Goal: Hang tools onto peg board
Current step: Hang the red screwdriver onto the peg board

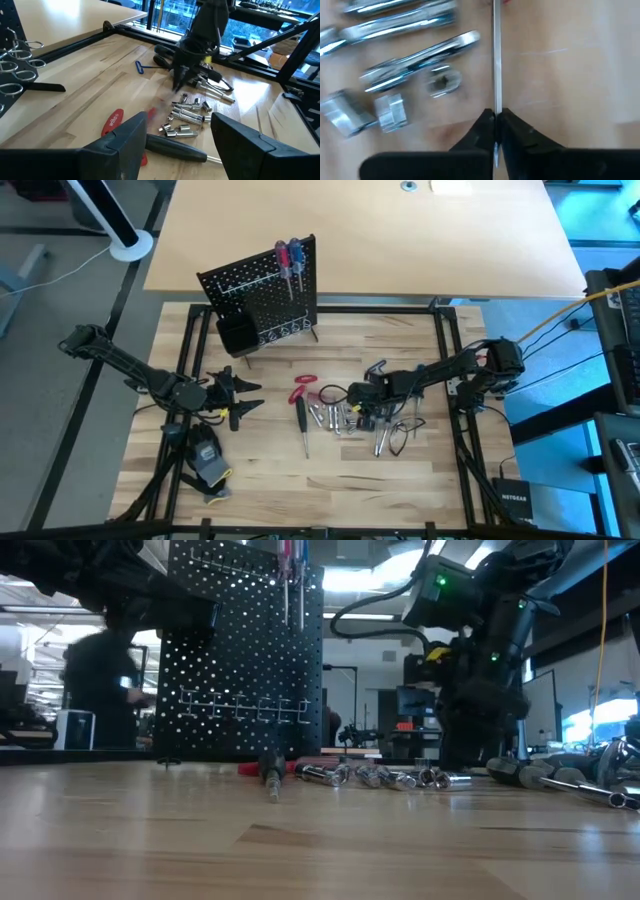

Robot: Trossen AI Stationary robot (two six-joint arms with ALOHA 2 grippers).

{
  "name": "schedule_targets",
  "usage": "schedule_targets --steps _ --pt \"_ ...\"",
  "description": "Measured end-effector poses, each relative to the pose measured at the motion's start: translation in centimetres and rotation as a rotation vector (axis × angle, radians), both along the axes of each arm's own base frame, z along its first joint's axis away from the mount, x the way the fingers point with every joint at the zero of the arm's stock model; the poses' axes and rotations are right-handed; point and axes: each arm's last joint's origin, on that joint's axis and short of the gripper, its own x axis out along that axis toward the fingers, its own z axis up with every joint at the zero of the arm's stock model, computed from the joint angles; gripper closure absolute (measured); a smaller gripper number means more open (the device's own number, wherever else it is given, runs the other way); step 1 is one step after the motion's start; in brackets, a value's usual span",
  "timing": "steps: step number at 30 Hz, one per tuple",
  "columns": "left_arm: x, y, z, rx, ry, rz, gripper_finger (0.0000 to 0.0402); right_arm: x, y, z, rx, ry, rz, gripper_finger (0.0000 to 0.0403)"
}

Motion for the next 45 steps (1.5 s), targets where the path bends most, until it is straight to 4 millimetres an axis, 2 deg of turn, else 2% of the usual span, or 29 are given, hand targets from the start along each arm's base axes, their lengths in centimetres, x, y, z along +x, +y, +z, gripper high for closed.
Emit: schedule_targets --steps 9,16,24,29,38,45 --pt "0.0 0.0 0.0 -0.003 -0.001 0.000 0.0192 -1.0 -0.4 4.6 -0.090 -0.171 -0.053 0.0391" --pt "0.0 0.0 0.0 -0.003 -0.003 0.000 0.0192 -1.2 -0.8 9.6 -0.202 -0.499 -0.136 0.0384" --pt "0.0 0.0 0.0 0.000 -0.001 0.000 0.0192 0.8 -1.7 13.6 -0.308 -0.922 -0.145 0.0384" --pt "0.0 0.0 0.0 0.000 -0.001 0.000 0.0192 2.2 -3.2 14.0 -0.333 -1.086 -0.151 0.0383" --pt "0.0 0.0 0.0 0.000 0.000 0.000 0.0192 4.4 -4.8 12.6 -0.331 -1.274 -0.164 0.0382" --pt "0.0 0.0 0.0 0.000 -0.001 0.000 0.0192 6.2 -5.7 12.1 -0.349 -1.323 -0.162 0.0382"
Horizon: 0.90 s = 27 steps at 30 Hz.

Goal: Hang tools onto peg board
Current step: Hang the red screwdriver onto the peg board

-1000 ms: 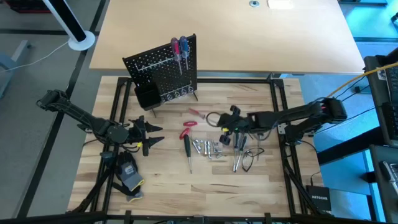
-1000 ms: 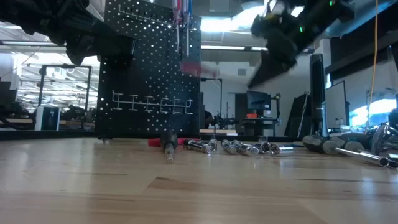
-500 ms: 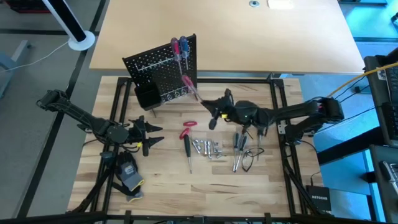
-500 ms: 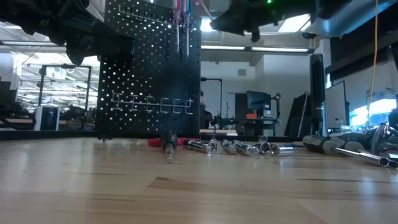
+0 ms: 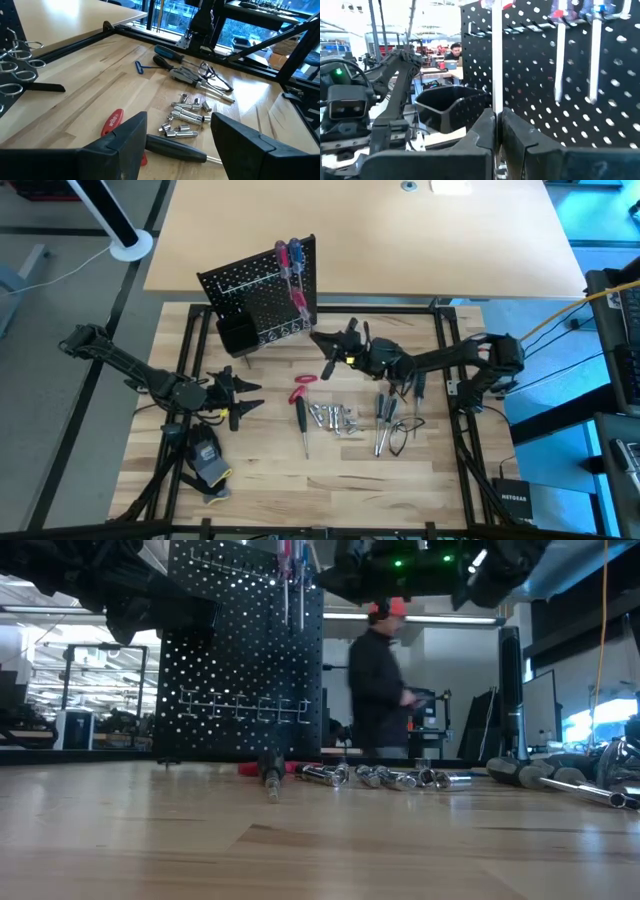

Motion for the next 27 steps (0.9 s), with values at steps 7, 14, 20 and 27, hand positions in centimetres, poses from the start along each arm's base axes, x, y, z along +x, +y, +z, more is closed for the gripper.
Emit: schedule_targets --steps 7,14,20,27 --pt "0.0 0.0 0.0 0.003 0.001 -0.001 0.0192 2.8 -0.8 0.7 -0.017 -0.032 0.017 0.0382" --pt "0.0 0.0 0.0 0.003 0.001 -0.001 0.0192 4.9 -2.3 1.2 -0.019 -0.063 0.005 0.0381" --pt "0.0 0.0 0.0 0.004 0.002 -0.001 0.0192 6.7 -3.5 1.6 -0.012 -0.098 0.008 0.0381" --pt "0.0 0.0 0.0 0.003 0.001 -0.001 0.0192 8.2 -4.2 1.9 -0.004 -0.131 -0.001 0.0381"
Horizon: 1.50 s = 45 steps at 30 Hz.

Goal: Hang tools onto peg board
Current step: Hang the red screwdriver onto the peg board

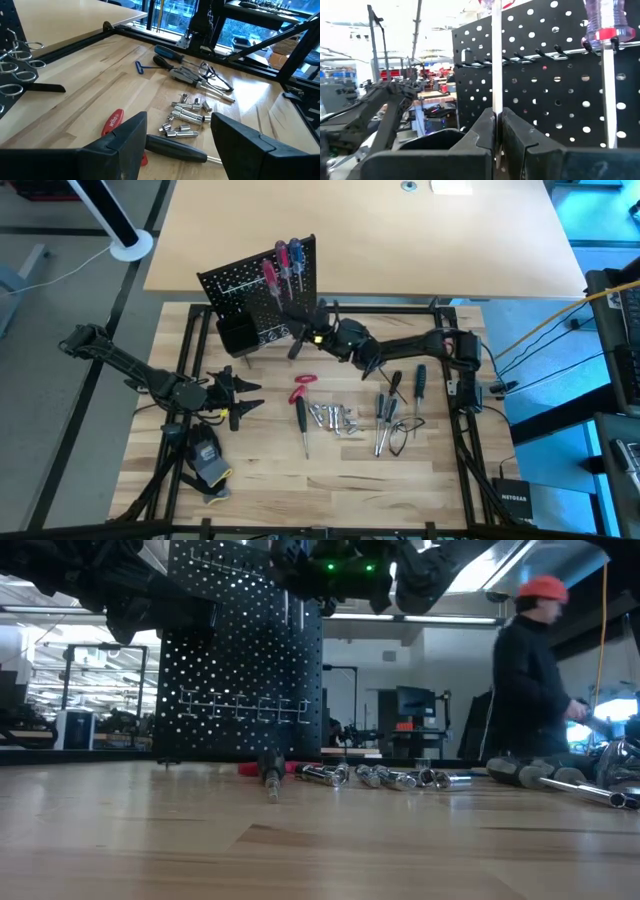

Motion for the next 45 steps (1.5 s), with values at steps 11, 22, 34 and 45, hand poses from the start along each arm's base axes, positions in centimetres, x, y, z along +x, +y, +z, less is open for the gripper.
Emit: schedule_targets --steps 11,22,34,45 --pt "0.0 0.0 0.0 0.000 0.001 0.000 0.0192 0.5 -2.8 -0.6 0.042 -0.012 -0.057 0.0381" --pt "0.0 0.0 0.0 0.004 0.001 -0.001 0.0192 0.6 -3.3 -1.0 0.041 -0.010 -0.054 0.0381" --pt "0.0 0.0 0.0 0.008 0.002 -0.001 0.0192 0.5 -3.7 -1.0 0.046 -0.020 -0.052 0.0381" --pt "0.0 0.0 0.0 0.016 0.002 0.011 0.0192 1.8 -1.8 0.9 -0.012 -0.066 0.003 0.0382"
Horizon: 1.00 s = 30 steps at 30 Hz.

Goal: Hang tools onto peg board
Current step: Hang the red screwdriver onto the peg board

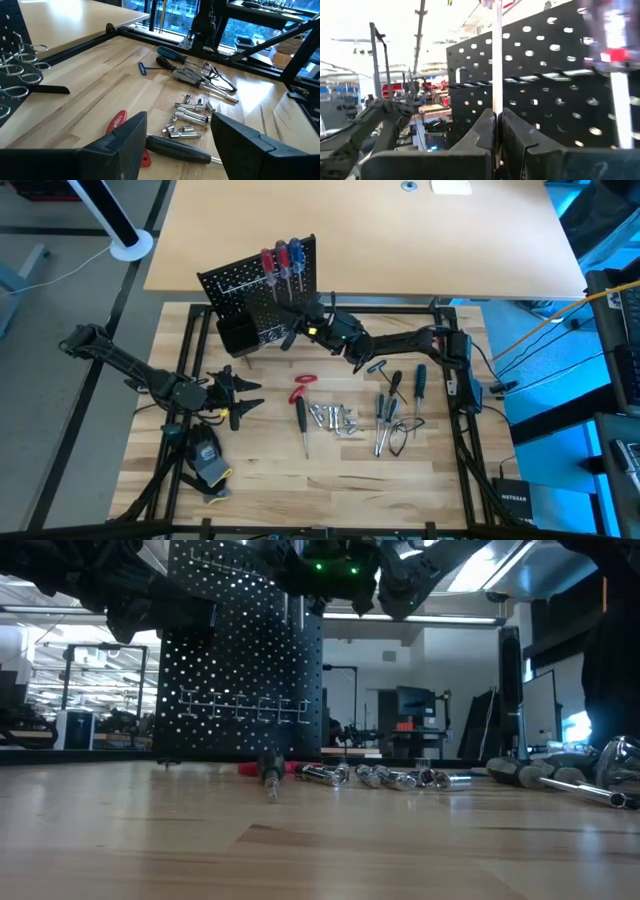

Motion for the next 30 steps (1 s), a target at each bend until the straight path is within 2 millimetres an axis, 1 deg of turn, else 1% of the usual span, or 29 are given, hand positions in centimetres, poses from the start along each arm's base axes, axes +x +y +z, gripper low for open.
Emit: schedule_targets --steps 3,14,21,30 --pt "0.0 0.0 0.0 -0.003 0.000 0.001 0.0192 0.5 -0.3 0.2 0.009 0.039 -0.008 0.0382" --pt "-0.1 -0.1 -0.3 -0.025 0.016 -0.003 0.0192 0.3 -1.2 0.1 0.024 0.044 -0.065 0.0382" --pt "-0.1 -0.1 -0.2 -0.031 0.013 -0.001 0.0192 0.2 -2.0 -0.2 0.041 0.079 -0.100 0.0382" --pt "-0.1 -0.1 -0.2 -0.033 0.012 -0.001 0.0192 0.1 -2.5 -0.5 0.057 0.101 -0.136 0.0382"
